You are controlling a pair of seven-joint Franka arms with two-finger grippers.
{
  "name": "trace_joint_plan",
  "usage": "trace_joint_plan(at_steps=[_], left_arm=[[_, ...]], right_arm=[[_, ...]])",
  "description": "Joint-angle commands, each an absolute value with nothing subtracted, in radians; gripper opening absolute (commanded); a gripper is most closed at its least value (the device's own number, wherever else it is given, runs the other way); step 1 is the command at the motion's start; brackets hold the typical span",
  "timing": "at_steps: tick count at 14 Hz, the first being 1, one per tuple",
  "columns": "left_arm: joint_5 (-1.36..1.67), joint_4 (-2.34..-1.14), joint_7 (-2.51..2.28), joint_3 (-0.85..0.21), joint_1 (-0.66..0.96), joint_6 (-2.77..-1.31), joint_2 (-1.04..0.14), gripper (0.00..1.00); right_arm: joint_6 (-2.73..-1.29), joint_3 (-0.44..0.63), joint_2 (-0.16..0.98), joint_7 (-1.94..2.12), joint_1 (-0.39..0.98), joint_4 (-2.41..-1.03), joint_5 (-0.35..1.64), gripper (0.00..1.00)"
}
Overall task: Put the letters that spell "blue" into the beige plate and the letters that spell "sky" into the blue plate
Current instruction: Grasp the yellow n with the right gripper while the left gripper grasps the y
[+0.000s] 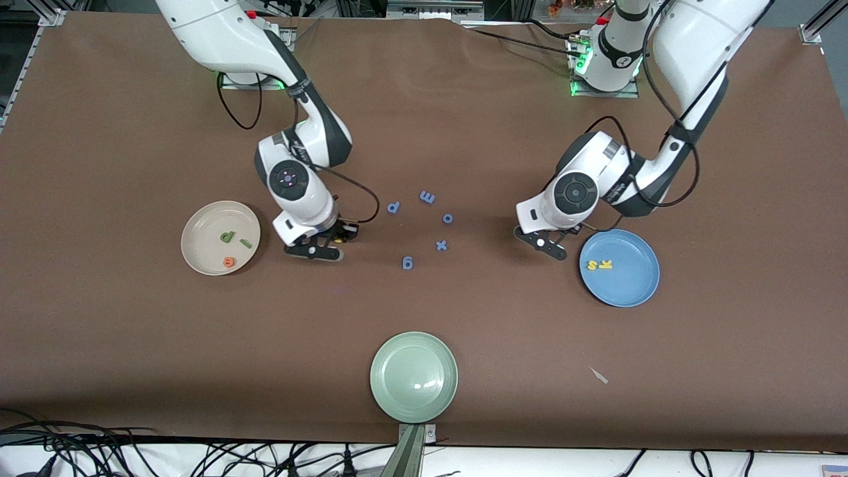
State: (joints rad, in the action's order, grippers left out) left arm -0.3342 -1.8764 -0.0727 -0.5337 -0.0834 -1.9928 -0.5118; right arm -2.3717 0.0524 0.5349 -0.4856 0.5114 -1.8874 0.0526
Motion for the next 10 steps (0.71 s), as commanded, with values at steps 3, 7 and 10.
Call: trace_joint_plan(at_steps=[3,7,10], left_arm=[[-0.365,-1.818,0.113,-0.534,-0.181,-1.921,-0.500,0.01],[-0.386,-1.818,0.208,-0.532,-0.251,-1.945,-0.511,0.01],[-0.443,-1.822,0.215,-0.532,-0.272,-1.989,-0.540,0.01]], right_arm=[[-2.177,0.211,0.450,-0.126,0.509,-1.896,0.051,0.05],[-2.152,0.334,0.471,0.047,0.497,-1.908,0.051,0.10],[-2.138,0.341,0.483,0.113,0.436,-1.908,0.051,0.25]])
